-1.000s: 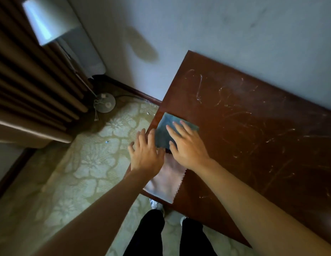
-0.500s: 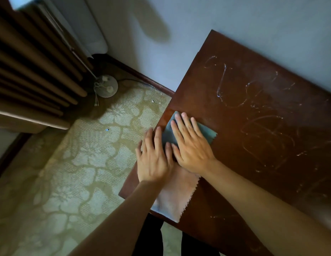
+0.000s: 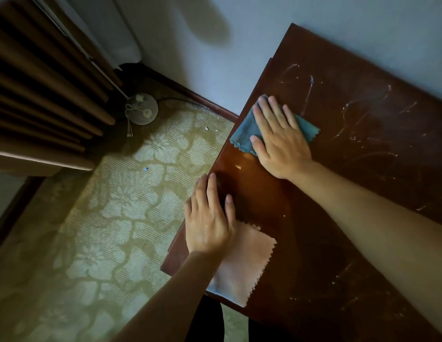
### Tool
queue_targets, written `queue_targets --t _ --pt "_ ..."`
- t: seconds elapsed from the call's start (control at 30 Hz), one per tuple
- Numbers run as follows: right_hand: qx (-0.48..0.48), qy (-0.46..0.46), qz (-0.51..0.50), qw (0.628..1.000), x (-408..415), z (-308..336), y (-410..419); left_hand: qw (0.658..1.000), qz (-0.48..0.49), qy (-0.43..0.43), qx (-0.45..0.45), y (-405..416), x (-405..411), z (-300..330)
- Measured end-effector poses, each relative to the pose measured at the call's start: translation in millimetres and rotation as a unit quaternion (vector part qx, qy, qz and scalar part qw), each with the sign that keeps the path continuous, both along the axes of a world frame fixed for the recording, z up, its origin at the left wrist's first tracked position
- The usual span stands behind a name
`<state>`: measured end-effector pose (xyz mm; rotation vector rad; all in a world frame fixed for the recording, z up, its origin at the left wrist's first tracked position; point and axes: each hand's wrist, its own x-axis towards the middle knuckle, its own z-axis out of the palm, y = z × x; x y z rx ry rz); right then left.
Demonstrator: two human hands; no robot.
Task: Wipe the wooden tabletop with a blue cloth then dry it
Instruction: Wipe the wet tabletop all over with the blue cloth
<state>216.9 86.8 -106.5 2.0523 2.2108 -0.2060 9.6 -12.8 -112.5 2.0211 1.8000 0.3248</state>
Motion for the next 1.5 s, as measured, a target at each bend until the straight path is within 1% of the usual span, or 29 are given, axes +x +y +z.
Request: queue_targets --t 0.07,0.13,0.23,0.3,0.37,0.4,0.5,0.57,0.67,0.8,0.87,0.97,1.03,1.13,1.2,1.27,1.33,1.4,1.5 --pt "0.02 0.017 0.008 1.0 -18.8 -2.8 -20.8 1.0 0.006 -0.013 0.005 -0.5 -0.6 0.0" --pt "0.033 0.034 0.051 0.998 -43.2 -4.8 -54.5 0.999 0.012 -0.032 0.004 -0.5 -0.8 0.9" --pt "0.028 0.05 0.102 0.993 -64.4 -4.6 -92.3 0.998 0.021 -0.054 -0.006 0.5 -0.6 1.9" --pt "0.023 0.055 0.123 0.991 -63.4 -4.0 -94.8 0.998 0.018 -0.056 -0.01 -0.3 -1.0 1.7" --pt "0.021 0.052 0.14 0.989 -52.0 -2.9 -78.5 0.999 0.013 -0.051 -0.013 -0.5 -1.6 1.2" --pt "0.022 0.05 0.127 0.99 -43.0 -2.1 -63.1 0.999 0.013 -0.046 -0.012 -0.4 -1.5 1.4" --pt "0.024 0.035 0.006 0.999 -6.0 2.4 -0.6 0.999 0.012 -0.037 -0.012 -1.0 -1.0 3.4" --pt "0.009 0.02 -0.027 0.999 12.4 6.9 30.6 0.999 0.013 -0.038 -0.011 -1.5 -1.7 4.4" --pt "0.007 0.024 -0.025 0.999 4.0 7.9 29.1 0.999 0.032 -0.038 -0.021 -0.4 1.1 6.3" --pt "-0.003 0.037 0.069 0.997 -26.1 6.7 -34.8 0.996 0.056 -0.027 -0.072 8.3 8.7 9.4" --pt "-0.004 0.04 0.104 0.994 -31.0 7.0 -57.4 0.996 0.043 -0.008 -0.077 14.1 10.7 11.6" --pt "0.011 0.04 0.128 0.991 -21.0 5.5 -51.2 0.998 0.001 0.008 -0.063 26.1 20.2 16.4" --pt "0.011 0.039 0.101 0.994 -4.5 4.8 -23.5 0.999 -0.011 0.012 -0.049 35.8 30.1 18.3" --pt "0.016 0.027 0.014 0.999 37.1 5.5 33.9 0.999 -0.035 0.017 -0.031 48.8 47.7 17.8" --pt "0.018 0.02 -0.006 1.0 57.8 6.0 62.8 0.997 -0.065 0.029 -0.025 56.9 59.7 14.1" --pt "0.019 0.023 -0.02 0.999 60.2 6.1 70.1 0.995 -0.084 0.052 -0.024 67.7 69.8 9.0" --pt "0.024 0.025 -0.018 0.999 55.7 4.9 55.5 0.992 -0.095 0.083 -0.022 79.9 76.8 4.8" --pt "0.029 0.027 0.017 0.999 56.1 4.7 31.7 0.987 -0.107 0.115 -0.021 91.9 81.4 0.8" --pt "0.038 0.036 0.067 0.996 66.1 2.8 16.2 0.986 -0.11 0.127 -0.018 105.1 86.0 -1.1"
